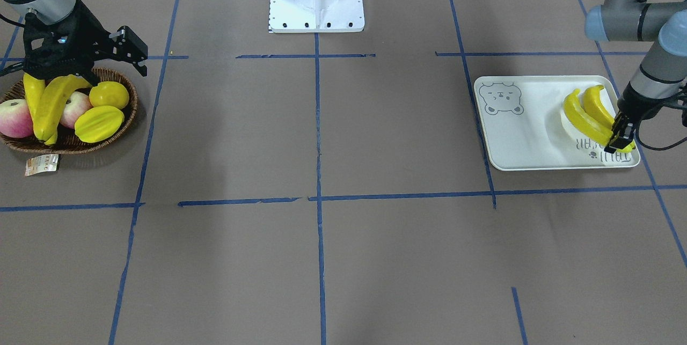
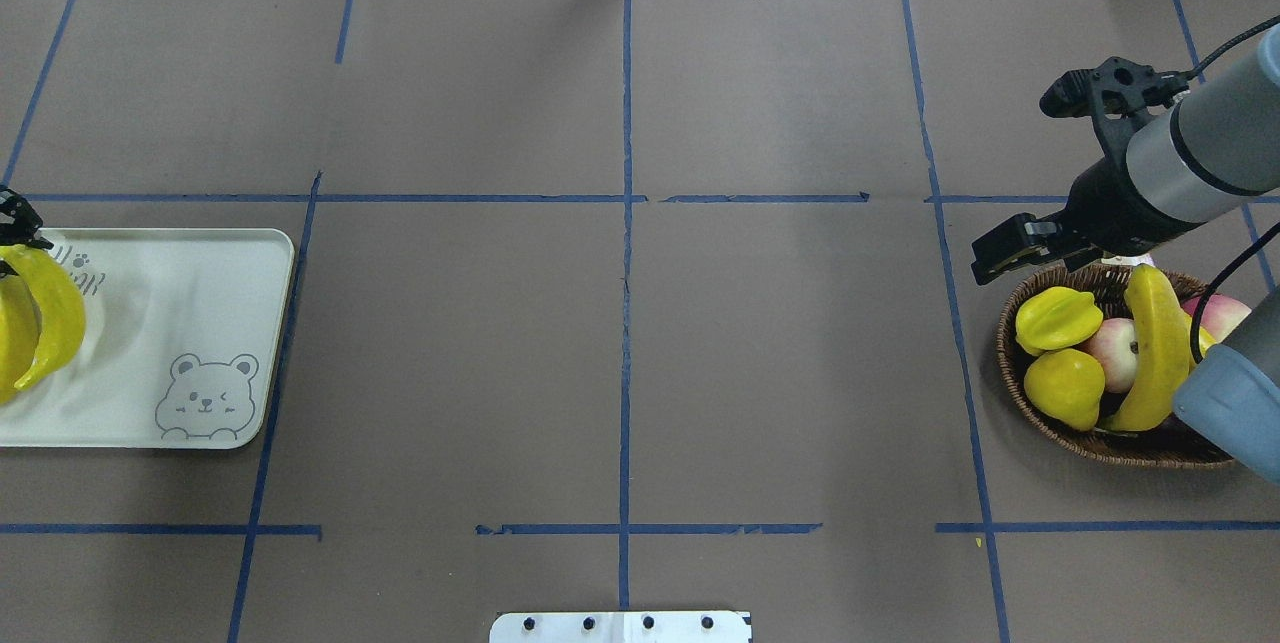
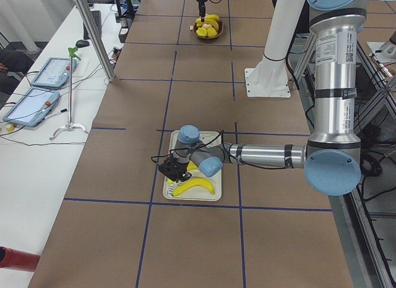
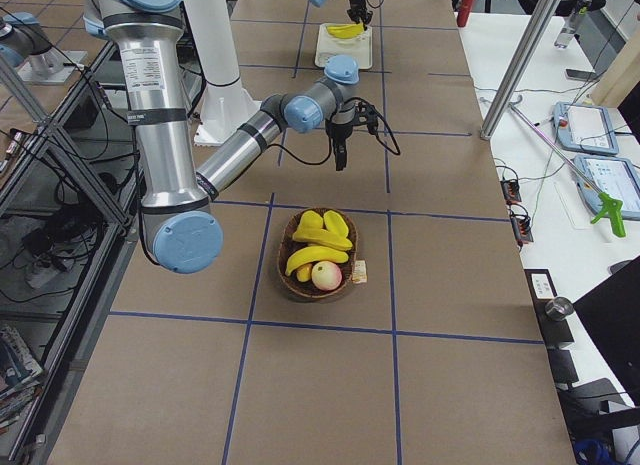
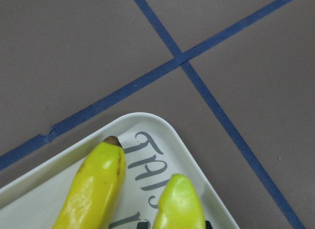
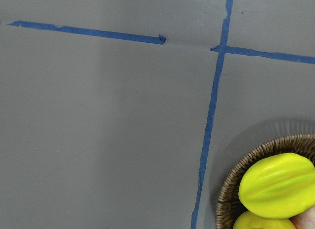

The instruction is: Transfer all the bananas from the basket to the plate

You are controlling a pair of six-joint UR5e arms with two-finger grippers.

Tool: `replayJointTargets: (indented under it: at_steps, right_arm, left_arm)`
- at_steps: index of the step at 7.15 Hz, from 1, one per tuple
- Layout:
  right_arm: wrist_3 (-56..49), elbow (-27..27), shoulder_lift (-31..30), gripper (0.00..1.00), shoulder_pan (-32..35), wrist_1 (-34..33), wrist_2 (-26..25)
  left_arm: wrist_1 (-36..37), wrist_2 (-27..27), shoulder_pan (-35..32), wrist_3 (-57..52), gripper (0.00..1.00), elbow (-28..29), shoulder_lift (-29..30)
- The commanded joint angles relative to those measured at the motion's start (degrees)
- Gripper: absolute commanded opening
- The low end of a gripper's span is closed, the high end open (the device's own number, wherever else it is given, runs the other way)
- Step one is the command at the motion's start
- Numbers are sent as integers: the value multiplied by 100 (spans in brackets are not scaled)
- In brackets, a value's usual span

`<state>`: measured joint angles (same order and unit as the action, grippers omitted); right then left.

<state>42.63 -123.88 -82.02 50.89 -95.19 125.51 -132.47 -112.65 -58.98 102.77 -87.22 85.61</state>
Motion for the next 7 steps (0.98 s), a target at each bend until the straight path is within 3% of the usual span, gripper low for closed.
replayJointTargets:
  at_steps: [1, 2, 3, 5, 7]
  right_arm:
    - [0, -5, -7, 100, 0, 0, 0]
    - [9, -5, -7, 100, 0, 0, -9]
    - [9, -14, -7, 100, 0, 0, 0]
    - [9, -84, -59, 100, 0, 0, -9]
    - [9, -75, -86, 100, 0, 0, -18]
  left_arm:
    - [-42, -38, -26, 15, 52, 91, -9]
    - [-147, -38, -26, 15, 85, 108, -9]
    - [-148, -56, -26, -37, 100, 74, -9]
    - [-95, -676, -165, -46, 100, -241, 17]
    - [193, -794, -149, -55, 100, -1143, 26]
